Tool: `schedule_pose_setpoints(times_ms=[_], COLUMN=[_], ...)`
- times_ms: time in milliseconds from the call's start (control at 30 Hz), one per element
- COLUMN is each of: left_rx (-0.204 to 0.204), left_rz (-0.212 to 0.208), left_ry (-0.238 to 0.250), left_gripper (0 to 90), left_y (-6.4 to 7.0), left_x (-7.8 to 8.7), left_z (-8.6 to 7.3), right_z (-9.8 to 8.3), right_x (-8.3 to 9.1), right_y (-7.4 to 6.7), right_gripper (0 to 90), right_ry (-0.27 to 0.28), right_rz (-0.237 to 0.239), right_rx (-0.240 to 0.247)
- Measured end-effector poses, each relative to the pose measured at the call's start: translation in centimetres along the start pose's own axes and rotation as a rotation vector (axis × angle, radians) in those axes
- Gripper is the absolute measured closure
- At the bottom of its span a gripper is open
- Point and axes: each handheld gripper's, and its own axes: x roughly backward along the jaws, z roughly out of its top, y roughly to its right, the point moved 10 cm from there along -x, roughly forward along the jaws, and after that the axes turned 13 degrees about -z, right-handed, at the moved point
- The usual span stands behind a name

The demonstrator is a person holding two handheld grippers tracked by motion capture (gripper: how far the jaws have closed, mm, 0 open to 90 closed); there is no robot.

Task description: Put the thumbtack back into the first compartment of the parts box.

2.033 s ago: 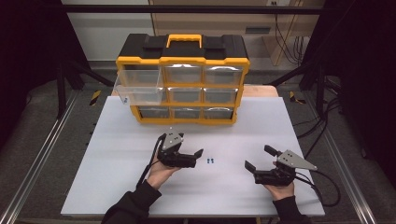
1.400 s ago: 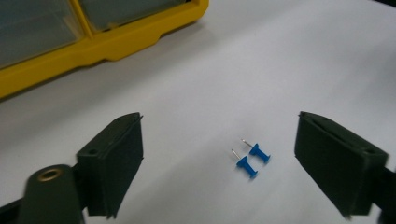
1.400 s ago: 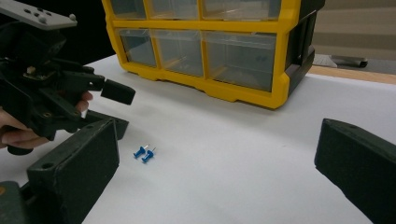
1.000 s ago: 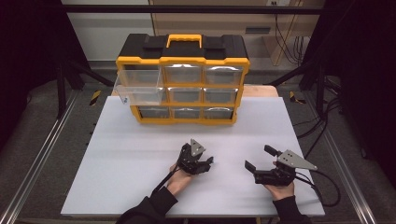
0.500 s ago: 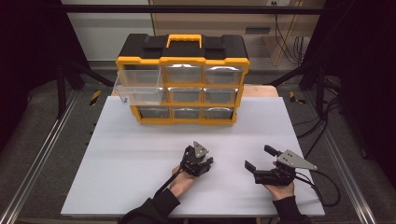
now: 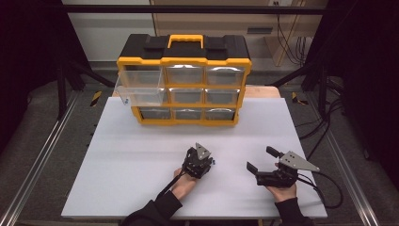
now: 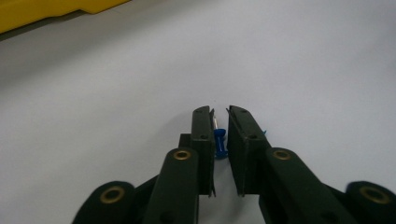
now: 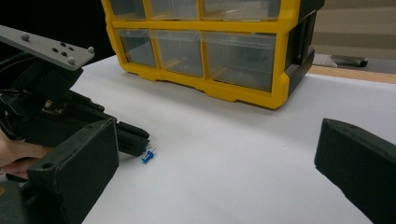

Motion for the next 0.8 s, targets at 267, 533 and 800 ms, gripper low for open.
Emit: schedule_pose_setpoints(times_ms=[267, 533, 800], left_rx=[0.022, 0.006, -0.012], left_rz=[-0.024, -0.053, -0.075], left_ry=[0.006, 0.024, 0.060], left_gripper=[84.6, 84.8, 84.8], left_y=[-0.1, -0.3, -0.5], left_x=[0.0, 1.2, 3.7], left_z=[0.1, 0.6, 1.5], right_z=[0.0, 0.0, -0.1], right_x=[0.0, 0.0, -0.1], right_y=[0.0, 0.0, 0.0], right_gripper=[0.7, 0.7, 0.7], right_ry=[-0.002, -0.001, -0.003], right_rz=[0.000, -0.001, 0.001], right_rx=[0.002, 0.001, 0.001])
